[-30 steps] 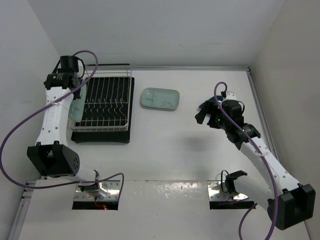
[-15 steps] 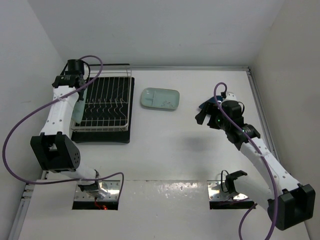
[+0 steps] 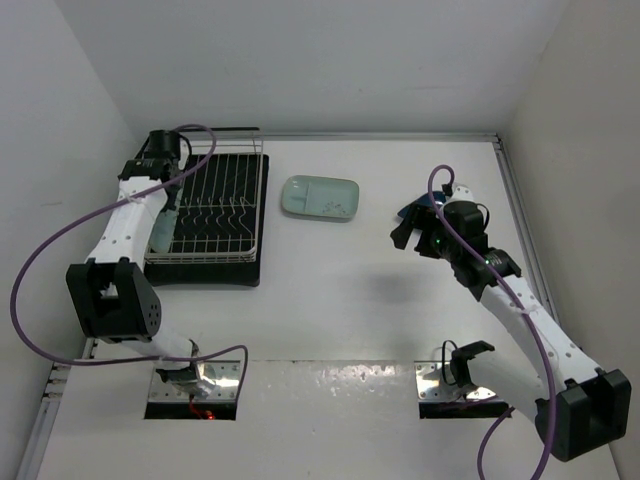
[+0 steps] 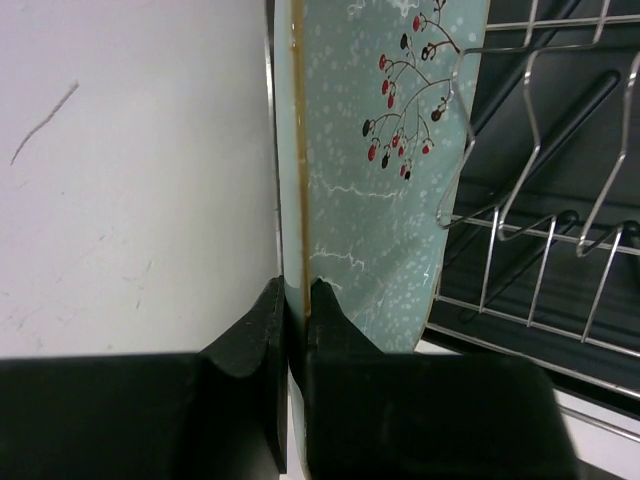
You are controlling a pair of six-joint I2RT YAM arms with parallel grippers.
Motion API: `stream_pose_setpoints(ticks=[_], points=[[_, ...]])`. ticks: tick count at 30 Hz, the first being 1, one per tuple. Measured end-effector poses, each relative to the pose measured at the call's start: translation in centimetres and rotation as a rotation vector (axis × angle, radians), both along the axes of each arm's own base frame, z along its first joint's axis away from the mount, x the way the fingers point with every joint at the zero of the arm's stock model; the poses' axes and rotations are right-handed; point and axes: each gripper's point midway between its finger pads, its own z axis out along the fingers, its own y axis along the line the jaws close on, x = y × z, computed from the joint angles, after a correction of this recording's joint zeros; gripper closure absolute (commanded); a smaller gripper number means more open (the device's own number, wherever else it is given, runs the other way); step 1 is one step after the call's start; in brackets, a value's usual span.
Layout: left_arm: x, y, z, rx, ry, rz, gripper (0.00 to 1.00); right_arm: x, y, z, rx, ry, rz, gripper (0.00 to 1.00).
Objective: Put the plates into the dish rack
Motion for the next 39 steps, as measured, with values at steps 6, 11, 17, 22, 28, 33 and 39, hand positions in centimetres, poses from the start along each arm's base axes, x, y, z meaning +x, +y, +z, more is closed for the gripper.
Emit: stream_pose_setpoints(ticks=[6, 11, 17, 22, 28, 33, 39], points=[[0.9, -0.4, -2.2, -0.010, 0.041, -0.016, 1.00, 0.0, 0.0, 0.0, -0.001, -0.001, 0.000, 0.00], [1.5, -0.6, -3.4, -0.013, 0.061, -0.029, 0.84, 0.0, -0.1, 0.0, -0.005, -0.001, -0.001, 0.00], [1.9, -0.5, -3.3, -0.010, 0.047, -0.035, 0.59, 0.0, -0.1, -0.1, -0.008, 0.000, 0.000, 0.00], [2.2, -0.7, -2.5, -0.018, 0.030, -0.041, 0.55, 0.0, 0.1, -0.8, -0.013, 0.025, 0.011, 0.00], [2.8, -0.9, 0.1, -0.029, -0.021, -0.047, 0.38, 0.0, 0.3, -2.7, -0.028, 0.090, 0.033, 0.00], [3.8, -2.2, 3.2, -0.092, -0.115, -0.090, 0.28, 0.6, -0.3, -3.9, -0.012, 0.132, 0.013, 0.00], [3.9, -5.7, 6.6, -0.220, -0.229, -0.248, 0.26, 3.8, 0.8, -5.1, 0.015, 0.194, 0.054, 0.28]])
